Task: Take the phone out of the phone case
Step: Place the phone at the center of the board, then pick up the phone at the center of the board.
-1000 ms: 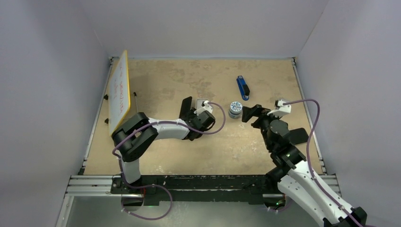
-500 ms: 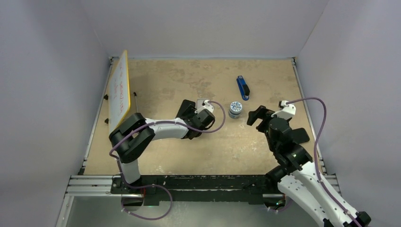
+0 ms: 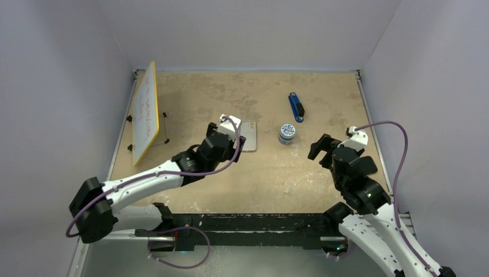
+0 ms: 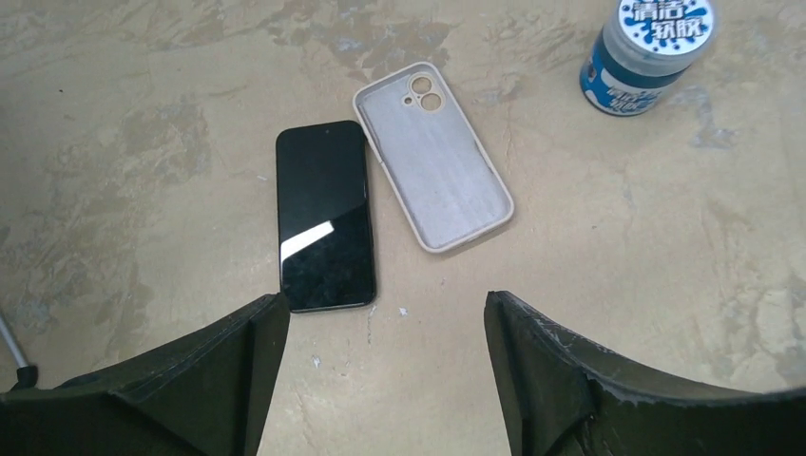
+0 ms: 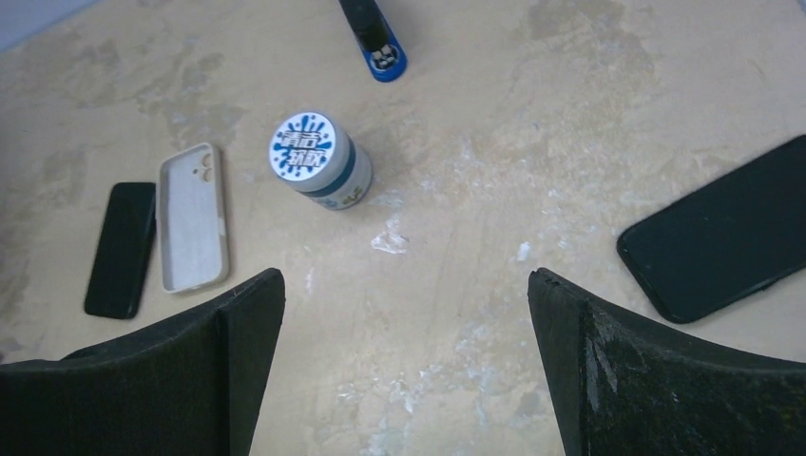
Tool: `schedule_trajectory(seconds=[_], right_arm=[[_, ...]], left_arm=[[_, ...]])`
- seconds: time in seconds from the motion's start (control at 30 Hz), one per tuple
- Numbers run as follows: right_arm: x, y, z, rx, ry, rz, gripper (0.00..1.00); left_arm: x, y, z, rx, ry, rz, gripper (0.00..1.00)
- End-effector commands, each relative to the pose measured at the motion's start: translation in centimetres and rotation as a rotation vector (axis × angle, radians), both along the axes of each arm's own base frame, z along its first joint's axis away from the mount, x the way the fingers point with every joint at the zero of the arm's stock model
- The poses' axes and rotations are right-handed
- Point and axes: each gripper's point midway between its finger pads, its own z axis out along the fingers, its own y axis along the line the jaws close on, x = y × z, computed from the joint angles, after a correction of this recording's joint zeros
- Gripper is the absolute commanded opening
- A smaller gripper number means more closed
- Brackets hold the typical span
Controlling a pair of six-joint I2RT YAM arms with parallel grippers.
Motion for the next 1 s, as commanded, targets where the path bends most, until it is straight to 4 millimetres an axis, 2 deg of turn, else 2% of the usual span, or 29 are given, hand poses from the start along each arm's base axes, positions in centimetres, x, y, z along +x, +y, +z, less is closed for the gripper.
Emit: schedule_trajectory(seconds=[0.0,0.17,0.3,0.43,0.63,0.73,0.97], right_arm=[[-0.8,-1.8,-0.1,-0.031,0.081,-0.110,0.99],[-0.7,-1.9,-1.7,-0.058,0.205,-0.176,0.99],[-0.4,-2.5,-2.7,-0.095,0.275,-0.253,0.99],[0.4,-3.4,-3.4,-0.113,0.336,-0.323,0.99],[1.0,-6.7,-5.4,-0.075,0.399,-0.450,0.99],[0.9,-9.4,-7.3,0.027,0.422,-0.544,0.99],[1.7,-12.8,-10.6,0.271,0.462,-0.649,0.99]], left_arm=[[-1.2,0.7,1.5,-0.136,-0.021,0.007,0.78],[-2.3,1.9,1.9,-0.231,-0.058,0.016,0.77],[-2.5,3.2,1.5,-0.224,-0.072,0.053,0.77],[-2.9,3.3,2.1,-0.252,-0.083,0.047,0.77],[-3.3,3.5,2.8,-0.273,-0.106,0.051,0.76],[-3.6,3.7,3.1,-0.275,-0.118,0.054,0.76],[-3.9,4.4,3.5,-0.244,-0.160,0.088,0.76]])
